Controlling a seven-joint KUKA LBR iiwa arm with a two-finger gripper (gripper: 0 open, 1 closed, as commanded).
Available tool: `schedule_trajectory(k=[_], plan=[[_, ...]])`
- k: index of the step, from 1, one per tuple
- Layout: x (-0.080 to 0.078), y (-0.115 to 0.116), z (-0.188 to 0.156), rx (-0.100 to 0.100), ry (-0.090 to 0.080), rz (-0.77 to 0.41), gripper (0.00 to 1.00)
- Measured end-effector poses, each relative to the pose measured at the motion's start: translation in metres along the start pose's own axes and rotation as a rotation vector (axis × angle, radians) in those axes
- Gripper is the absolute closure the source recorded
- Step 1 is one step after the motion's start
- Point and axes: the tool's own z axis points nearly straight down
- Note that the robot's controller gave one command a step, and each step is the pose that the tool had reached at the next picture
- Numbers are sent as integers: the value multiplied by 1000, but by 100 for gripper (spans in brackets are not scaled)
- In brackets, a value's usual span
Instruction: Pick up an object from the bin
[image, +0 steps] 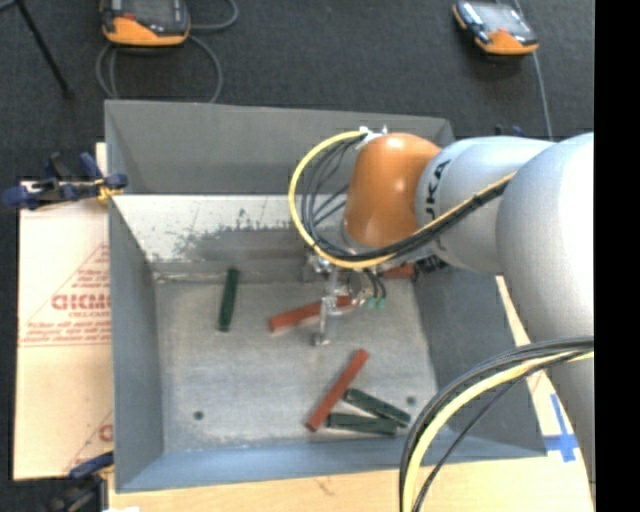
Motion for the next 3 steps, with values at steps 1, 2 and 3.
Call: schedule_trajectory(k=[1,2,3], plan=[[0,0,0,-1,0,1,100],[-4,1,-74,0,-4,1,100],[-7,1,-123,0,-2,2,100]])
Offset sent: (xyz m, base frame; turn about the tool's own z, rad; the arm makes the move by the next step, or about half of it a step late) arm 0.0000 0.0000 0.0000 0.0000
